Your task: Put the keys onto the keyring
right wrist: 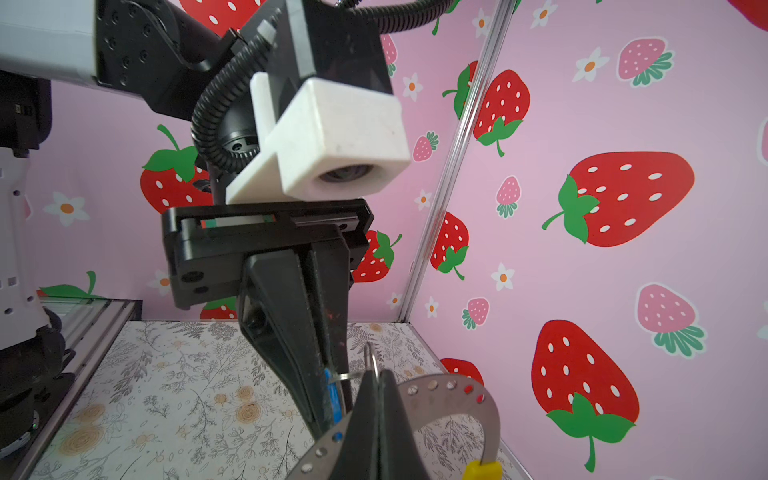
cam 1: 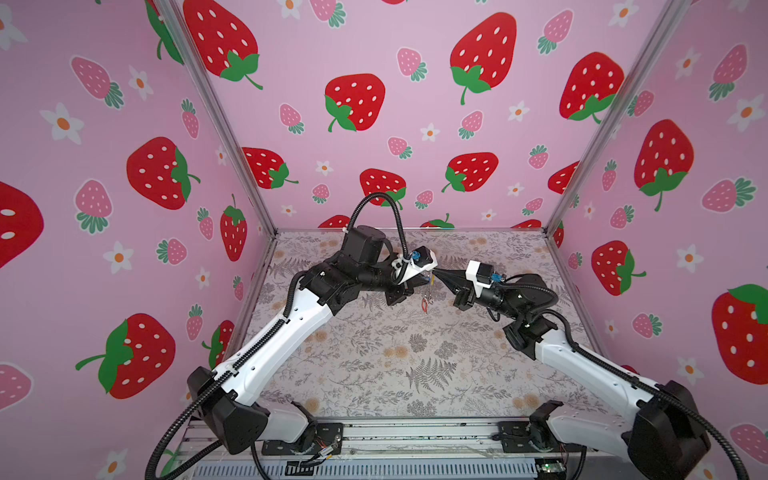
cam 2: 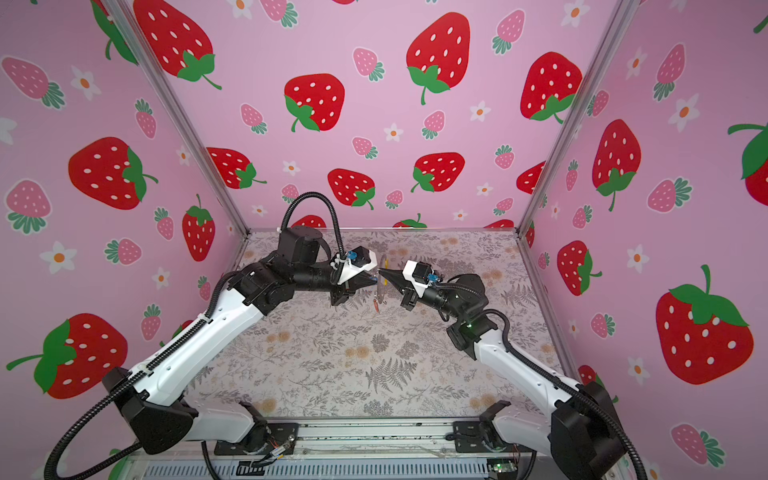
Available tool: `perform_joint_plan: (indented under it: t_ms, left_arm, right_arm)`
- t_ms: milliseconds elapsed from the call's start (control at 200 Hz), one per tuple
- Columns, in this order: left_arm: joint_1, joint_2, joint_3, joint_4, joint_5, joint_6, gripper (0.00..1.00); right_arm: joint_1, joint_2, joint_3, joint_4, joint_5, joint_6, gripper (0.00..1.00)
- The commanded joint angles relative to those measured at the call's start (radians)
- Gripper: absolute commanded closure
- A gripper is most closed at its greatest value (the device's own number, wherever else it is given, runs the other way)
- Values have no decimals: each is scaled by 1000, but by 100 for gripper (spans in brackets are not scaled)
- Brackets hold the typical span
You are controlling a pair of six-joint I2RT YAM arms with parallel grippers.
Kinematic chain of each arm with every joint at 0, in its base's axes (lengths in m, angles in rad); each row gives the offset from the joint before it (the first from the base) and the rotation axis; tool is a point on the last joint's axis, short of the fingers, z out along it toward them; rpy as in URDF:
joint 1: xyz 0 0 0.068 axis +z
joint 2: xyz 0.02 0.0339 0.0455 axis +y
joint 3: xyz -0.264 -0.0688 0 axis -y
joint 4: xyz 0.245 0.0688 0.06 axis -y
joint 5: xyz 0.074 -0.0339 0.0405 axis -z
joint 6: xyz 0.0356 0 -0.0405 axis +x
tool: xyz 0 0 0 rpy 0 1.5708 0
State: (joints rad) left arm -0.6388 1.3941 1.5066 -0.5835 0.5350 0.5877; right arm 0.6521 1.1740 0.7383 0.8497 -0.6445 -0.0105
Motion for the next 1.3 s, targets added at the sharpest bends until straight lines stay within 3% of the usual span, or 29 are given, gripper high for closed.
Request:
perform_joint_plan:
  t_ms: [0, 600, 1191, 1296]
  left_arm:
    - [-5, 25, 62, -49, 63, 38, 100]
    - [8, 98, 164, -232, 188, 119, 100]
    - [2, 155, 221, -297, 111, 137, 100]
    - [4, 132, 199, -257, 84, 127, 83]
  right_arm:
    - [2, 6, -16, 86, -7, 41, 100]
    - [1, -11, -46, 124, -49, 47, 100]
    - [3, -11, -16, 6, -37, -16, 100]
    - [3, -17, -26, 8, -19, -14, 100]
